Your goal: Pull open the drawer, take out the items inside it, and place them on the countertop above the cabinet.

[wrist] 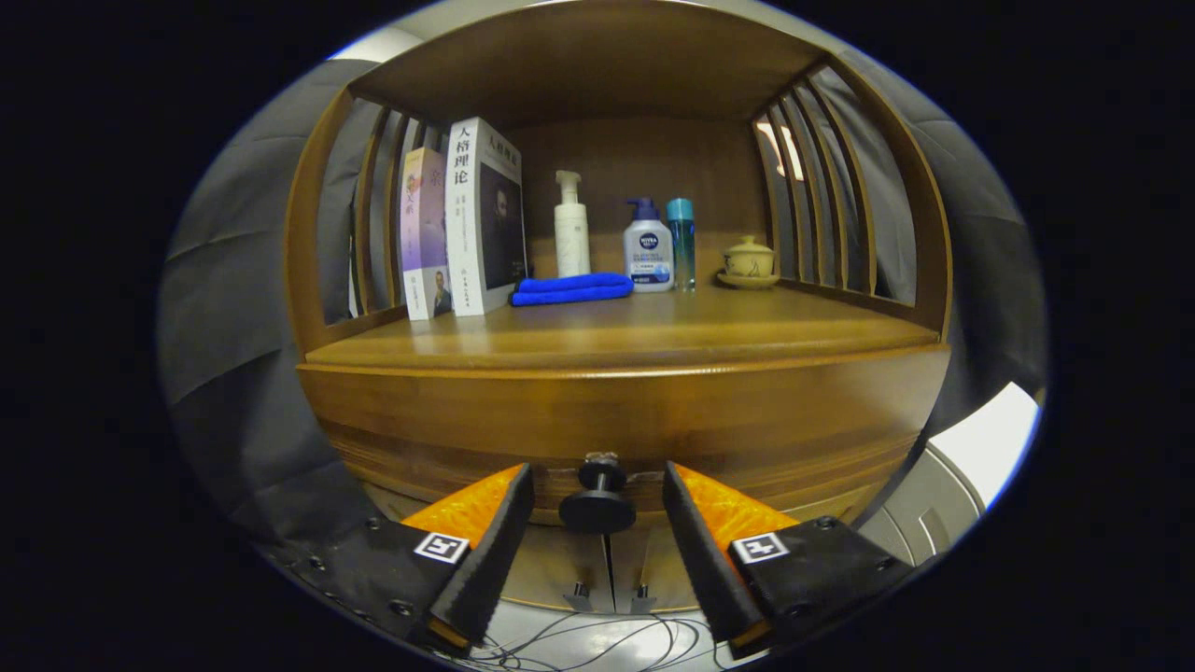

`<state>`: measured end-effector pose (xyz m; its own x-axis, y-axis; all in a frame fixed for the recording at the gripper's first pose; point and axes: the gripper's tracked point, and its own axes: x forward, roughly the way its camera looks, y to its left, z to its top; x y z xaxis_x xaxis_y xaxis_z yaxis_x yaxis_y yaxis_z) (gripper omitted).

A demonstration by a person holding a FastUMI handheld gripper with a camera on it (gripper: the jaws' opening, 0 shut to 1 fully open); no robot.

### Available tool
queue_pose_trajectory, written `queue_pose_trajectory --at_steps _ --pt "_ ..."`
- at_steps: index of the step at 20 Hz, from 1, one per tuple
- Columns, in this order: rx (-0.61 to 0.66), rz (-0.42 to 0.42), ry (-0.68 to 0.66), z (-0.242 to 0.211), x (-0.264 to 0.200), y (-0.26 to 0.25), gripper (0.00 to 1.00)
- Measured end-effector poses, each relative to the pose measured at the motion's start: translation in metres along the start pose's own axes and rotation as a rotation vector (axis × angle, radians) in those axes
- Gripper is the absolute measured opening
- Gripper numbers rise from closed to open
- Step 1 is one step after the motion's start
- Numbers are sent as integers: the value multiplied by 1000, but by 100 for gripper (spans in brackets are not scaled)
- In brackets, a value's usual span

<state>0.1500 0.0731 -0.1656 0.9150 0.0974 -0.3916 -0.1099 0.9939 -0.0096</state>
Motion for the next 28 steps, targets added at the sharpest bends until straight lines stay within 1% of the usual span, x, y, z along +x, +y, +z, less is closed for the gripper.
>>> queue_pose_trajectory --at_steps 3,5,6,7,8,10,20,28 --pt "23 3 31 -9 5 2 74" --pt "22 -8 23 -9 6 -3 66" --pt "16 -5 25 -8 3 -1 45" --pt "15 -10 16 -8 4 0 44" --pt "6 -7 21 -8 4 0 36" --pt "6 -22 26 -10 6 1 25" --pt "-34 6 21 -25 -49 2 25" --pt "-37 25 26 -36 -83 4 25"
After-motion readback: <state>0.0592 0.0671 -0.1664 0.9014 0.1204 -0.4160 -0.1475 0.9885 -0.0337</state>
